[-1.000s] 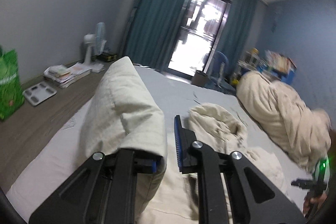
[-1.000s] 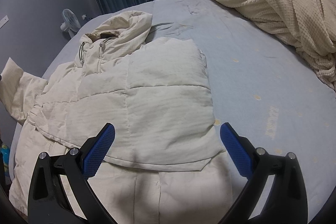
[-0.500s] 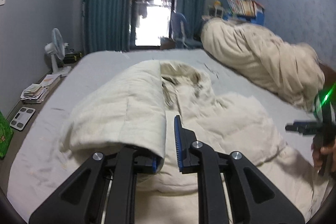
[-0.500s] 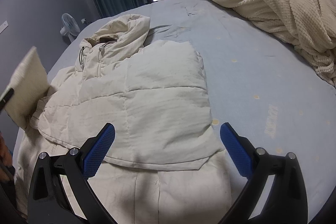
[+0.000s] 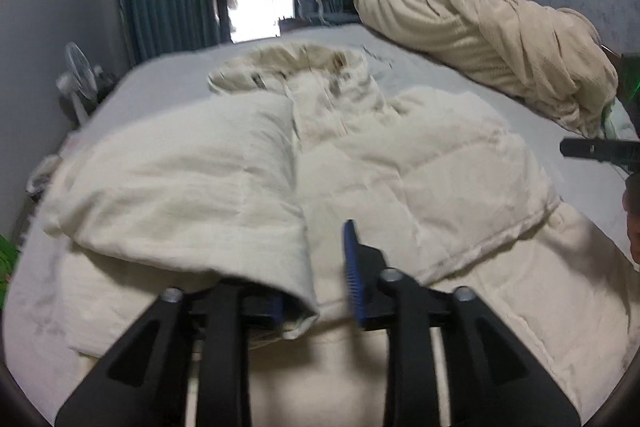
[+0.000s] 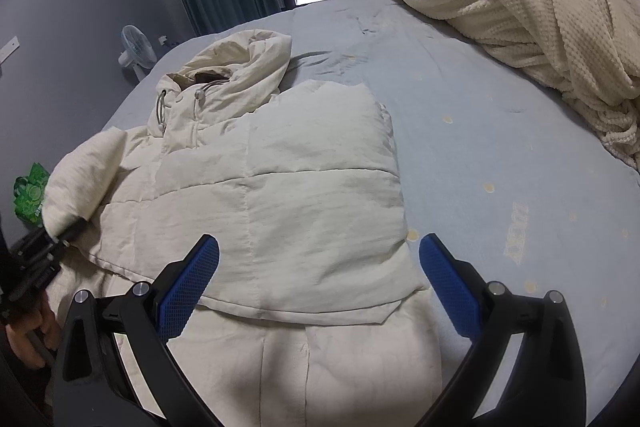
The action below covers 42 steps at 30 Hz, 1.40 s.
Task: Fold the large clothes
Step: 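Fold the grasped sleeve across the jacket front with the left gripper, release, then grasp the side panel edge beside the folded sleeve with the left gripper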
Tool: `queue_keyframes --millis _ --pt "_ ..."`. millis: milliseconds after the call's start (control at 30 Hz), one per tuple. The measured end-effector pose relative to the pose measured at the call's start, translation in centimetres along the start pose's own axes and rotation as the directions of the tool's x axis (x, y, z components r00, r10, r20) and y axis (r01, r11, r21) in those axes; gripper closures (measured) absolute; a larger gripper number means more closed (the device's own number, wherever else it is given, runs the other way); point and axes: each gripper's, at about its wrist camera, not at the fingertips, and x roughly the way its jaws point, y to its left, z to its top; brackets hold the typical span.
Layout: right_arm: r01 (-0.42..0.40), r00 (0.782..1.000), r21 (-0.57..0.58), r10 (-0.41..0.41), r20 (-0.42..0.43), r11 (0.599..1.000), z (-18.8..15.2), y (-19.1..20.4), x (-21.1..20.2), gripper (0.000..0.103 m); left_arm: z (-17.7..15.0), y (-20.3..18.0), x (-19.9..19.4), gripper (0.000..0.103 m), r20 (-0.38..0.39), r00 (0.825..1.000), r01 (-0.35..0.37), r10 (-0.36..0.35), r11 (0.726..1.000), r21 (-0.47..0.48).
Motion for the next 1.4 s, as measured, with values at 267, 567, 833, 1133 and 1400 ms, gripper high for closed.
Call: queue_keyframes --millis 267,567,833,1133,1400 --pt "-0.004 1.000 0.011 0.004 0.002 1.000 0.1 -0.1 -0.1 0.007 -0.9 -1.7 0.3 0.043 -0.041 0.999 0.023 -0.023 1.000 0.019" --pt "-0.007 1.000 -0.009 0.007 -0.013 1.000 0.1 0.3 0.3 0.007 -3.2 -1.1 -4.1 0.037 -0.054 0.994 0.090 -0.096 0.990 -0.110" --pt "0.009 1.000 -0.047 -0.010 -0.016 0.999 -0.3 1.2 0.3 0.007 -3.3 5.8 -6.5 0.035 -0.003 0.998 0.054 -0.058 0.940 -0.337" --pt "0.017 1.000 -0.064 -0.018 -0.017 0.998 -0.6 1.5 0.2 0.007 -2.4 16.1 -4.4 0.035 0.042 0.994 0.110 -0.106 0.798 -0.593" --pt "0.022 1.000 -0.063 -0.024 -0.020 0.998 -0.7 1.5 0.4 0.007 -1.8 17.4 -1.6 0.043 0.081 0.982 0.184 -0.172 0.743 -0.644"
